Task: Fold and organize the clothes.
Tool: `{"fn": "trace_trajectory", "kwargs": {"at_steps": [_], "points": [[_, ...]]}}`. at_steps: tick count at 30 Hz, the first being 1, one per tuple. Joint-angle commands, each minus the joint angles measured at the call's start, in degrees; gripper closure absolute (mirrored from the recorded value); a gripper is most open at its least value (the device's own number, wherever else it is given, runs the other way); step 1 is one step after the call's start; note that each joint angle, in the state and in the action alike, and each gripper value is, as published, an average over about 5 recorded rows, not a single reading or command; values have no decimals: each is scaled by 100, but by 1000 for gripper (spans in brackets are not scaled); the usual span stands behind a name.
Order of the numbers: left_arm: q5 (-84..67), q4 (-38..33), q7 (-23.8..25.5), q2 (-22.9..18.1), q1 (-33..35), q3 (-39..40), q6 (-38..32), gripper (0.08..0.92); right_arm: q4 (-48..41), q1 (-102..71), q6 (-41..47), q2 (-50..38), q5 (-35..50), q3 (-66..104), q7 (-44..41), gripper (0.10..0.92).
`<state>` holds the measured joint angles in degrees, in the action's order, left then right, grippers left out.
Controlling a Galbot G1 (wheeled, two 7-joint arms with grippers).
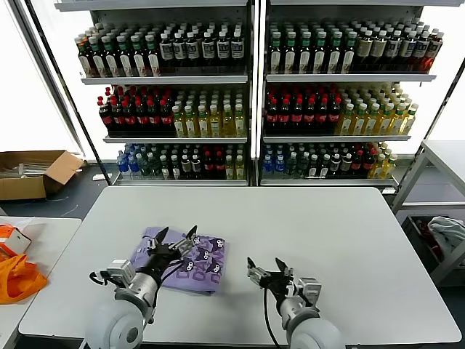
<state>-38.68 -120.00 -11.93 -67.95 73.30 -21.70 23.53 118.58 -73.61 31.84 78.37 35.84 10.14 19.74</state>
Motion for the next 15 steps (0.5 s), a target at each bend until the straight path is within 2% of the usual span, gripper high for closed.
{"fn": "trace_trajectory", "kwargs": {"at_steps": [1,8,15], "points": [[279,-140,-303,81,207,-407,63,178,-699,1216,139,123,1591,-982,891,203],[293,-75,-318,115,194,-434,136,177,-1181,1664,152,172,1553,-1372,1168,203],[280,66,-343,130,165,-466,148,177,-1618,1942,150,153,1414,-1569,1015,203]]}}
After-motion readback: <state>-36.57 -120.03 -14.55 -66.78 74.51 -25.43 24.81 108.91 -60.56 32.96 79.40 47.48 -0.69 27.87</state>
